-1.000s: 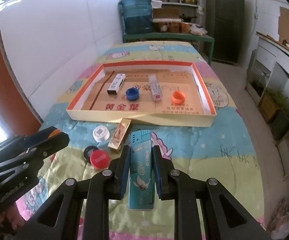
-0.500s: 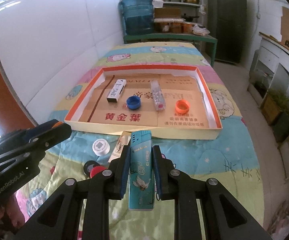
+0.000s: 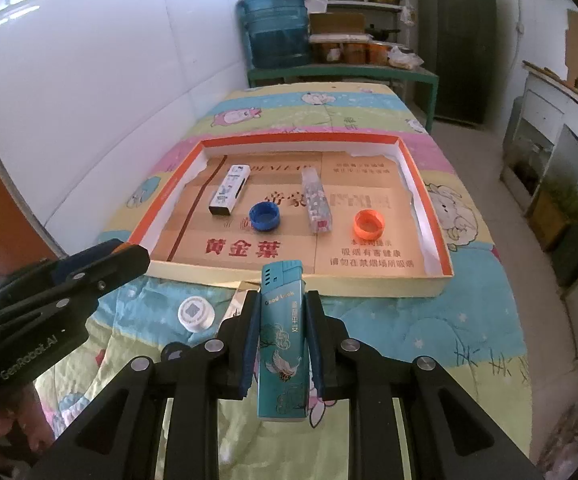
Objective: Organize rigid objects
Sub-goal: 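Carry the blue lighter and orange lid over the cardboard tray with both grippers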
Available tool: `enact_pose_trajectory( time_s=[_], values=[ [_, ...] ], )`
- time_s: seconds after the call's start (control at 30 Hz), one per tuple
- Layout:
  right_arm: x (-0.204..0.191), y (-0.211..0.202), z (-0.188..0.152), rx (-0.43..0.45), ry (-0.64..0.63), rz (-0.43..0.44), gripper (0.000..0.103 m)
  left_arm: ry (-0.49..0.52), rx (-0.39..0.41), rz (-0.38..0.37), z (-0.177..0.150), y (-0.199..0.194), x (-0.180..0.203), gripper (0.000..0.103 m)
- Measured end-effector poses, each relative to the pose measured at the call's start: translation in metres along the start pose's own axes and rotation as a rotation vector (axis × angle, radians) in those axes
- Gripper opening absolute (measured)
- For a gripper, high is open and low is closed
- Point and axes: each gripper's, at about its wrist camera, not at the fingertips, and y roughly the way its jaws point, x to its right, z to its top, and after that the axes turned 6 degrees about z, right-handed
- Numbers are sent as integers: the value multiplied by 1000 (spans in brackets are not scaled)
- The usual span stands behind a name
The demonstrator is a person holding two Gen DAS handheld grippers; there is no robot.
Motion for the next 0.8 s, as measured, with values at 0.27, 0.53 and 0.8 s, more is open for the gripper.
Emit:
enact_pose_trajectory(
  time_s=[0.27, 0.53, 0.8],
  values=[
    [3, 12, 10, -4, -3, 11, 22, 5, -2, 24, 9, 13, 0, 30],
    [8, 22, 18, -8, -8, 20, 22, 8, -12, 40, 17, 27, -2, 30],
    [15, 33, 26, -10, -8, 31, 22, 1, -17, 57, 26, 41, -3, 30]
  ],
)
